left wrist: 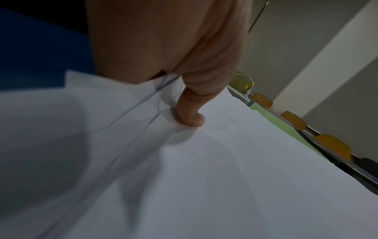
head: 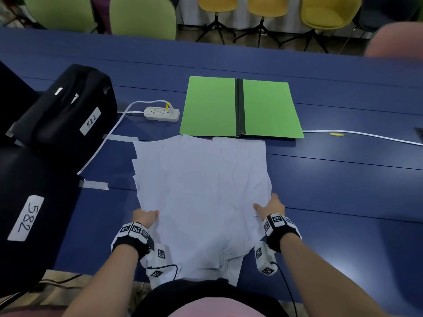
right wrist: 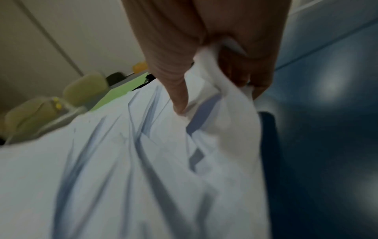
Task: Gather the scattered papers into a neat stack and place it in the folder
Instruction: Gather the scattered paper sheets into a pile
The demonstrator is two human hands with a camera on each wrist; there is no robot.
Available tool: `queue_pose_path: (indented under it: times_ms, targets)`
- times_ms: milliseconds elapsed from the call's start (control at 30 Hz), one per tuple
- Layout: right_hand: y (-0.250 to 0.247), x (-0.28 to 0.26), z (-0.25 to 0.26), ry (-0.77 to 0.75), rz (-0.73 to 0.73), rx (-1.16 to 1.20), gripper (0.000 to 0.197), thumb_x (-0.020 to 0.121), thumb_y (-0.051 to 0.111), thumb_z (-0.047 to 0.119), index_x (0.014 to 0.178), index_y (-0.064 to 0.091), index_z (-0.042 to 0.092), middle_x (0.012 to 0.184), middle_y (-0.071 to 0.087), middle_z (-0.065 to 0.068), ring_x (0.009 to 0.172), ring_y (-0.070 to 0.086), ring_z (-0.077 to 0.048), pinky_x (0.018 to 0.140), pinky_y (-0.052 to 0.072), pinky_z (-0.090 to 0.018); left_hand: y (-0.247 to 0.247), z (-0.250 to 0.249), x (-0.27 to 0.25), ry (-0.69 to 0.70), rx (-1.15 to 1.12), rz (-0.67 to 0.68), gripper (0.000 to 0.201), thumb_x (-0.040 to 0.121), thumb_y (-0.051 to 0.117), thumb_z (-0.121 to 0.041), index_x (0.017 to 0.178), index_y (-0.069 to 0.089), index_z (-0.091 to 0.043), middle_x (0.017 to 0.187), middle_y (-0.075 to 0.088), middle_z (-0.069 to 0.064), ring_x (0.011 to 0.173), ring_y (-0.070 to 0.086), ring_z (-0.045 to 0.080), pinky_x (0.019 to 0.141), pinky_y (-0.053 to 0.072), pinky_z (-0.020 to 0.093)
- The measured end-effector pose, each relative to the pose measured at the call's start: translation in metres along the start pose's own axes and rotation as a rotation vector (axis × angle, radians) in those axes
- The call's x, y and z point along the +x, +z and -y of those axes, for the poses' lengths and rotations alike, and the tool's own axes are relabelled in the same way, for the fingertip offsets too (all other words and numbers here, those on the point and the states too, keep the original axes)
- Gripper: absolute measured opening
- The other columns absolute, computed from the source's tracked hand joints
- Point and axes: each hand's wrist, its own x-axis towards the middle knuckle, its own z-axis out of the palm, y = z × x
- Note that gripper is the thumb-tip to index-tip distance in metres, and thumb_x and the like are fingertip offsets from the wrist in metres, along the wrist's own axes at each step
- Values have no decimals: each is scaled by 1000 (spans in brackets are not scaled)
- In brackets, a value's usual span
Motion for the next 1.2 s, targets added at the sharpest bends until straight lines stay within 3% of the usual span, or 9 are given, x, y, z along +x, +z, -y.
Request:
queue_pose_path:
  times_ms: [133,233,433,533,633,833,1033,1100,1200]
  targets:
    - [-5,1,0,65,91,251,41,87,63,20,121,55,-1,123,61,-18,111,58,-35,90,46,-37,-4,0,1,-10,5,35,44,90,59,-5,126,43,14,136,49,27,126,49,37,102,39,37]
    - [-23,7,-4,116,72,392,37,87,62,11,120,57,-5,122,61,-21,102,59,-33,86,45,-35,-11,0,-2,15,71,61,21,88,63,-14,97,54,2,126,57,29,119,55,40,98,43,40]
    - [-52,5,-13,240,300,377,65,57,69,10,116,48,-6,82,52,-9,70,51,-26,64,41,-28,-6,-3,-3,17,33,56,50,90,59,-5,131,40,16,138,48,26,127,48,37,103,38,37]
    - [-49,-1,-8,190,411,567,56,66,70,10,118,52,-4,99,60,-11,80,56,-22,68,42,-28,-3,-5,-6,27,30,55,51,91,58,-3,134,37,15,141,45,25,130,45,36,104,37,37]
    - [-45,2,-7,121,330,610,55,75,72,8,126,54,-1,123,60,-12,102,59,-27,72,46,-28,-4,-5,-8,22,20,56,52,91,58,-4,135,36,14,142,44,24,131,45,37,104,36,37]
    - [-88,-4,26,-170,-115,43,22,78,63,10,100,67,4,98,69,-19,90,64,-33,81,52,-36,-3,-3,-6,16,12,54,50,90,58,-2,134,39,14,140,47,24,130,47,36,105,37,36]
    - [-134,-53,94,-485,-158,658,16,85,63,8,101,63,12,86,66,1,73,63,-9,60,51,-9,10,-9,-13,31,14,70,54,91,56,-2,138,33,13,145,40,24,133,42,37,110,33,37]
    - [-124,-56,102,-450,-116,820,16,84,66,8,100,63,11,86,68,2,69,65,-6,62,54,-13,16,-11,-19,45,11,81,53,92,54,-1,139,33,13,145,40,24,132,43,37,108,34,38]
    - [-82,-48,89,-295,-43,856,22,82,67,5,104,62,6,97,68,-9,82,66,-20,75,55,-29,22,-13,-23,38,34,114,47,93,54,-3,135,39,13,141,45,25,128,47,38,105,37,38]
